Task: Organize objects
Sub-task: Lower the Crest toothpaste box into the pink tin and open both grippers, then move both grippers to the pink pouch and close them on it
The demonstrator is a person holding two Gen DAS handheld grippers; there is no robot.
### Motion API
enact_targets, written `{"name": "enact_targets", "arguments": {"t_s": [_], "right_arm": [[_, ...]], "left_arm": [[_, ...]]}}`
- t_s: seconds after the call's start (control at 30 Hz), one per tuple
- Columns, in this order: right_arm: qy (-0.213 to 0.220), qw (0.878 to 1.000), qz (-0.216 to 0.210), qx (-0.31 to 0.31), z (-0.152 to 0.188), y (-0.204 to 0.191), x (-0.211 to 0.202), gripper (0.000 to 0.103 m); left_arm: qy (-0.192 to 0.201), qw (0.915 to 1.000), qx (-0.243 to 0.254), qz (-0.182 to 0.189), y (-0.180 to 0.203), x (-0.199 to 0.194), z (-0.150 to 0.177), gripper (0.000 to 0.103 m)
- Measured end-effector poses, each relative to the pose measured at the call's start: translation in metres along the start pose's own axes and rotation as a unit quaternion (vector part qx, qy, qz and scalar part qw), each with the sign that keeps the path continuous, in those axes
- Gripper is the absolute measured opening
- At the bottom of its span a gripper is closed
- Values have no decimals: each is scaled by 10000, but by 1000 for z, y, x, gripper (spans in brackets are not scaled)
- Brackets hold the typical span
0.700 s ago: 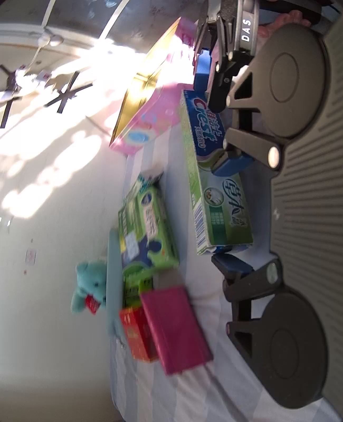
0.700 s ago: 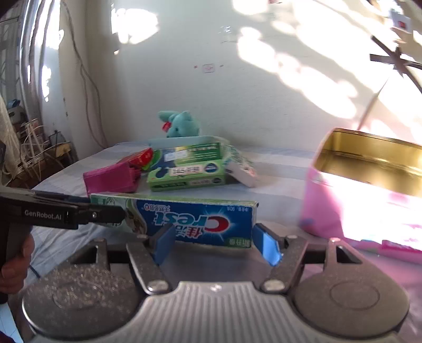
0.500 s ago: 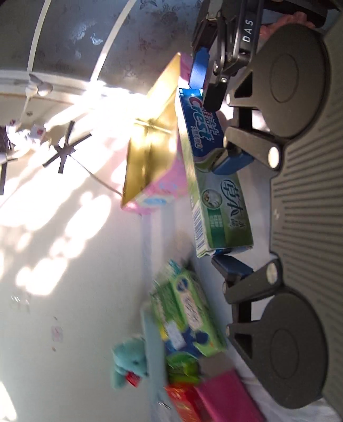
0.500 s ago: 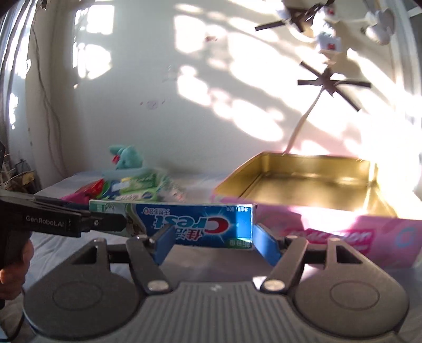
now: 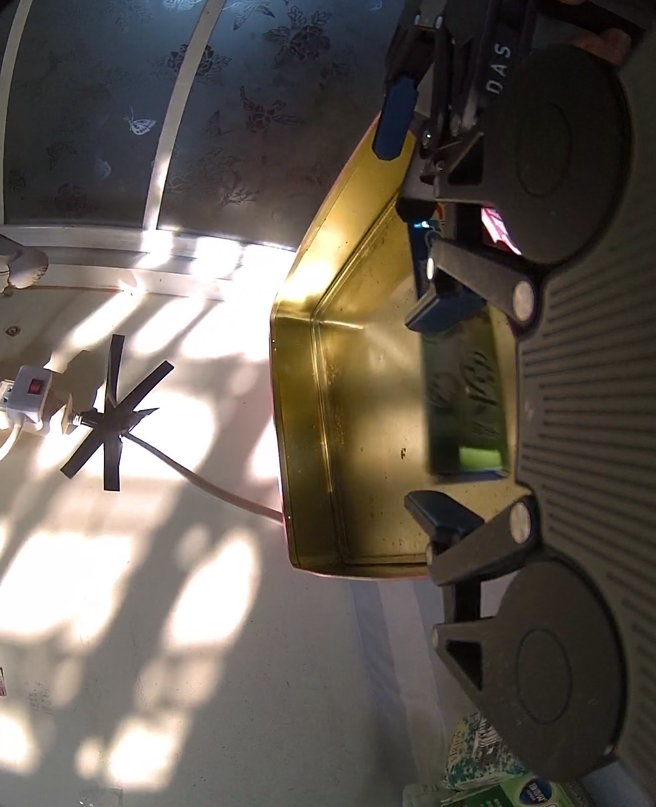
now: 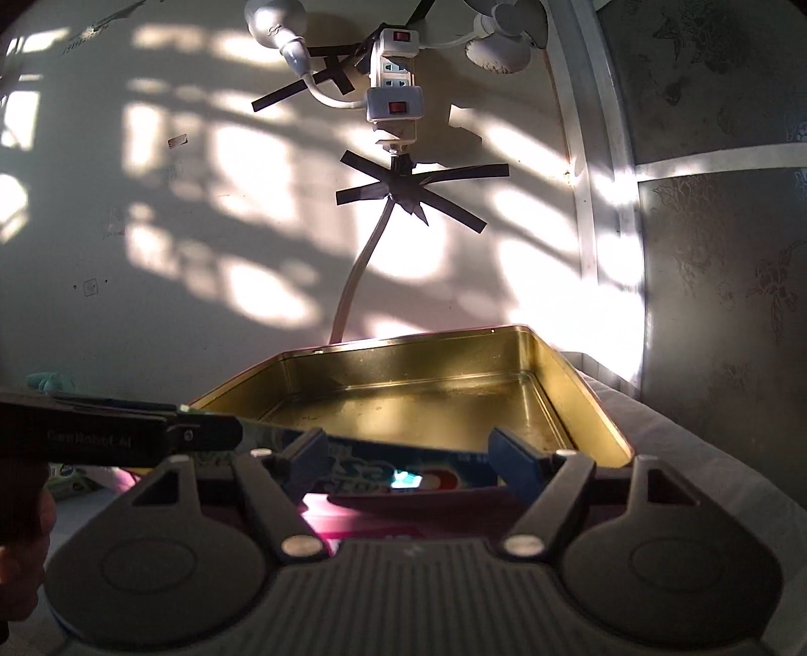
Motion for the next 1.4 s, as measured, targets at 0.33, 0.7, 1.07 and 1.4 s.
{"name": "enact_targets", "arguments": {"t_s": [0.33, 0.7, 1.07, 1.4], "right_arm": [[810, 9955, -473, 141, 2, -18, -46, 66], [-215, 9912, -1306, 4, 35, -79, -67, 56], [-714, 9894, -1267, -16, 43, -102, -78, 58], [-1194, 9703, -1971, -739, 53, -172, -72, 58]], "left_arm": [[343, 9991, 221, -76, 13, -57, 14, 72], [-391, 9905, -626, -1158, -30, -118, 67, 72], [-787, 9797, -783, -1667, -53, -129, 94, 72], [-519, 9684, -804, -2301, -90, -184, 106, 73]]}}
Point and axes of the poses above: each gripper's, at about its wrist camera, not at the fingertips, and x roughly the way its jaws point, y to its right, z to its underside, the point moved 1 cm from there along x, roughly the way its jaws point, and after that the axes turned 12 degrees about z, right-handed, at the moved point
